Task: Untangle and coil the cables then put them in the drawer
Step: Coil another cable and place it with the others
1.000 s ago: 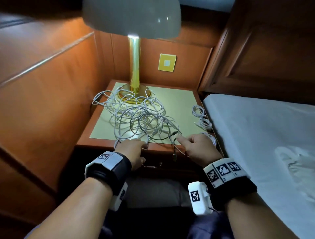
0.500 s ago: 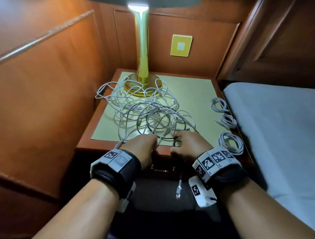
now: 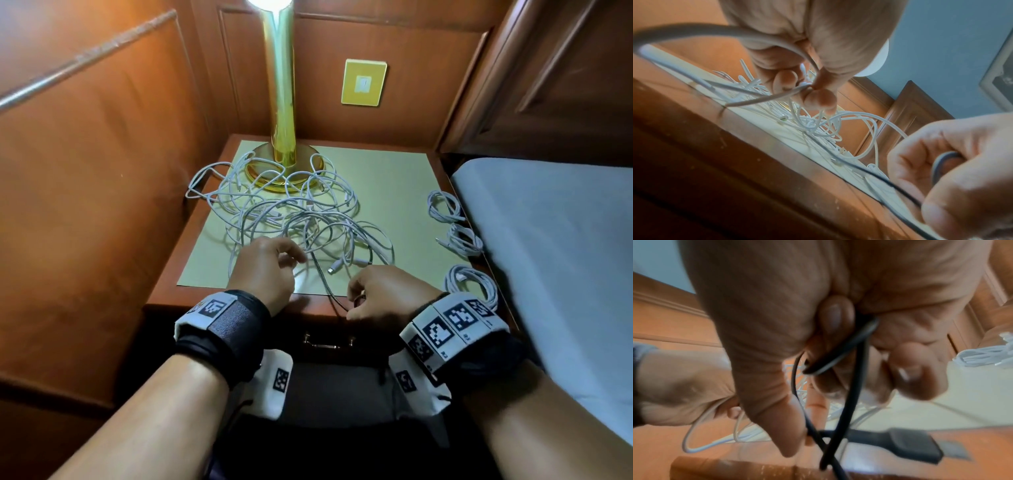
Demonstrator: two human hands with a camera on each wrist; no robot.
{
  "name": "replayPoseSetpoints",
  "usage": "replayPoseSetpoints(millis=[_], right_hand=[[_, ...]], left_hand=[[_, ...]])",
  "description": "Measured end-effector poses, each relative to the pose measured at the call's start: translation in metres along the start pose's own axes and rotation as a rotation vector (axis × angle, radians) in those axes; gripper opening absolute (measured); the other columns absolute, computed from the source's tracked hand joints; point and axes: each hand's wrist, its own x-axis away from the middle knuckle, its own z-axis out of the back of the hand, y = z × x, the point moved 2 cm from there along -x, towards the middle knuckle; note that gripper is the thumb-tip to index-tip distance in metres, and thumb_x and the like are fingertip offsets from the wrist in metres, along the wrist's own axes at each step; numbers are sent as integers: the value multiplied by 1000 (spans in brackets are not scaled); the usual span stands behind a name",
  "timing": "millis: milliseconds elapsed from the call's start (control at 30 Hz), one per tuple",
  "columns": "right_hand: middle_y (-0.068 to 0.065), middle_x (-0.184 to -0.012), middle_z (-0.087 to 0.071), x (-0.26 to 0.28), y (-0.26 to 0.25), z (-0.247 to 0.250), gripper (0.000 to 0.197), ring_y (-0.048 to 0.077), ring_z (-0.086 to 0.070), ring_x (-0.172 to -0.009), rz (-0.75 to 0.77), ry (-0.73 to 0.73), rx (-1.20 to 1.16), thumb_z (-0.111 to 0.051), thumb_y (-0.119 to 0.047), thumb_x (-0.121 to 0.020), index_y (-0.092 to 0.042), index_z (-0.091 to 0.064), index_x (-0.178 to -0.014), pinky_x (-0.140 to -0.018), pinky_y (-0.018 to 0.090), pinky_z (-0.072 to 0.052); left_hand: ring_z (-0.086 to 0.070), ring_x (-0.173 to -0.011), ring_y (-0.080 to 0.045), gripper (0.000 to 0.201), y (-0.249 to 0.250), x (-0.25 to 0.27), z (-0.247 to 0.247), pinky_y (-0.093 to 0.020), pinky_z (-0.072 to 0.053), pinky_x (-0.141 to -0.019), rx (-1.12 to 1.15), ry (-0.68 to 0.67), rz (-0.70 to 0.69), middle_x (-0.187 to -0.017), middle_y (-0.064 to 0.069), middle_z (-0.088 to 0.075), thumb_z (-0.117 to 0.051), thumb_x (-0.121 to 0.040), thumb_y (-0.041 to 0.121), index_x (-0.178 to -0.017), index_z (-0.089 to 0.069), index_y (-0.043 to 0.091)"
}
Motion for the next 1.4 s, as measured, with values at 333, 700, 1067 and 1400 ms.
replayPoseSetpoints(millis=[333,700,1067,1400], right_hand=[[-11,-74,-59,39,9,6,14,9,-58,-77,74,164,-78,-64,-38,-83,-25,-62,-78,-72,28,-48],[-4,-106,-67,19,25,-7,30,14,-62,-102,-64,239,-112,-65,-42,-90,-29,-67,-118,-83,24,-43],[9,-100,-68,-2,20,-7,38,26,-63,-97,-200,295,-90,-60,-6,-85,-5,-60,-123,-87,35,-54],[-17,-61,-63,62,25,39,27,1,-57,-61,74,937,-648,-43,-16,-85,-18,-66,-72,-58,21,-41]], left_hand=[[-63,-49,-3,21,10,5,3,-7,-44,-48,147,108,33,-98,-3,-71,-58,-93,-3,-89,-74,11],[-69,-69,-17,21,12,7,-2,-21,-53,-70,50,37,3,-101,-3,-71,-61,-89,4,-86,-75,18],[-63,-78,-10,19,11,10,-9,-13,-42,-74,-95,-132,-60,-109,-1,-73,-60,-96,15,-108,-75,15],[-62,-104,-11,32,16,7,-11,-8,-34,-79,-60,-132,-41,-117,-3,-72,-65,-94,24,-124,-69,11]])
